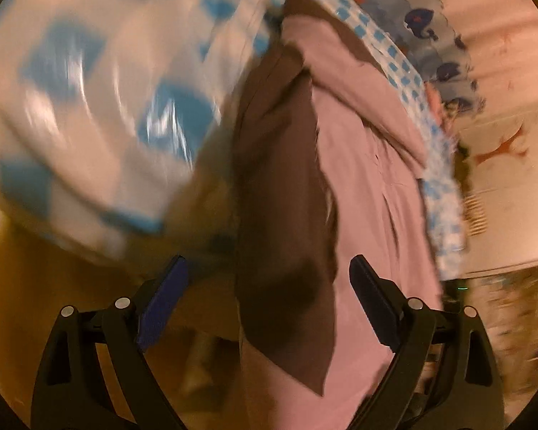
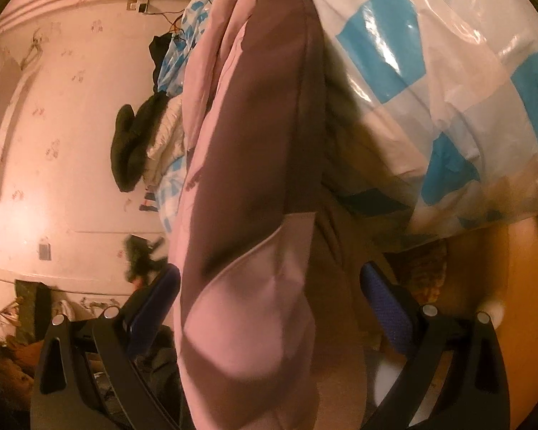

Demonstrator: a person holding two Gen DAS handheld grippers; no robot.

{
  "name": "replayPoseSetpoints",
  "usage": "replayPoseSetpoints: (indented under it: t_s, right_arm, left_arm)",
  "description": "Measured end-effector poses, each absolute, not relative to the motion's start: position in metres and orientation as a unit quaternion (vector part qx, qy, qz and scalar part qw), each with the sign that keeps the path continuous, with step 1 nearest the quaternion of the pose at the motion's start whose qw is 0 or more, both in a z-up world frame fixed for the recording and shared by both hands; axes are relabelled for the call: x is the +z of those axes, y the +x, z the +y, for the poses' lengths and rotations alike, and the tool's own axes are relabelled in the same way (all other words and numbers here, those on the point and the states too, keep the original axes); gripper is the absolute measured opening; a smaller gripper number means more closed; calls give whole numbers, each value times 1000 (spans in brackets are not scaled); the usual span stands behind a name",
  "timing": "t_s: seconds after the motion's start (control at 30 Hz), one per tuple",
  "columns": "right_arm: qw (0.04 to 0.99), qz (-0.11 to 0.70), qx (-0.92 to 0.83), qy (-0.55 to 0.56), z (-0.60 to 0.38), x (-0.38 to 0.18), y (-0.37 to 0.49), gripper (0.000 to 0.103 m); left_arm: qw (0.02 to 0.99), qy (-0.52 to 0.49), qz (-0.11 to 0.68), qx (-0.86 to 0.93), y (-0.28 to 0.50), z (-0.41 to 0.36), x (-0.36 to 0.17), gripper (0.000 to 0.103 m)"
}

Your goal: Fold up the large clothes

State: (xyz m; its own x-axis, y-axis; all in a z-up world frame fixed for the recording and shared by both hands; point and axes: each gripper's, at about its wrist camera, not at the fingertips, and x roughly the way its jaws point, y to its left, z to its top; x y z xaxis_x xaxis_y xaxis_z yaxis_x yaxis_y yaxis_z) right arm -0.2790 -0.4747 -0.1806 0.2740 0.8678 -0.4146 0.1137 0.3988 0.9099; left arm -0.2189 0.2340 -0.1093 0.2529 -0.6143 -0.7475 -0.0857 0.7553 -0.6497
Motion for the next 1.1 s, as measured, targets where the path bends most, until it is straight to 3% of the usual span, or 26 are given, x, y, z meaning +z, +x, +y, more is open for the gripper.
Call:
replayPoseSetpoints:
  t_s: [0.13, 0.53, 0.6, 0.63, 0.67, 0.7, 0.77, 0.87, 1.1]
  right_arm:
    - [633, 518, 308, 486, -476, -184, -275, 97]
    - [618, 525, 355, 465, -463, -189, -270, 94]
    - [629, 511, 365, 458, -460, -188, -275, 53]
    - [627, 510, 368, 460, -457, -188, -276, 37]
    - [630, 507, 364, 462, -453, -188, -278, 33]
    - [638, 501, 364, 458, -448, -185, -280, 31]
    - [645, 482, 365, 467, -447, -178, -284, 24]
    - [651, 430, 387, 491, -450, -156, -292, 20]
    - [649, 317, 457, 518, -455, -103, -320, 20]
  left_arm:
    - [677, -376, 575, -265, -230, 219, -143, 87]
    - [664, -319, 602, -309, -255, 178, -166, 88]
    - [663, -328, 605, -294, -256, 184, -166, 86]
    - [656, -346, 606, -288, -258, 184, -170, 68]
    - [652, -351, 607, -287, -258, 182, -171, 51]
    - [657, -349, 604, -285, -260, 182, -168, 45]
    - [670, -347, 590, -287, -263, 177, -153, 19]
    - [702, -335, 556, -292, -264, 174, -113, 11]
    - [744, -321, 481, -335, -287, 164, -20, 9]
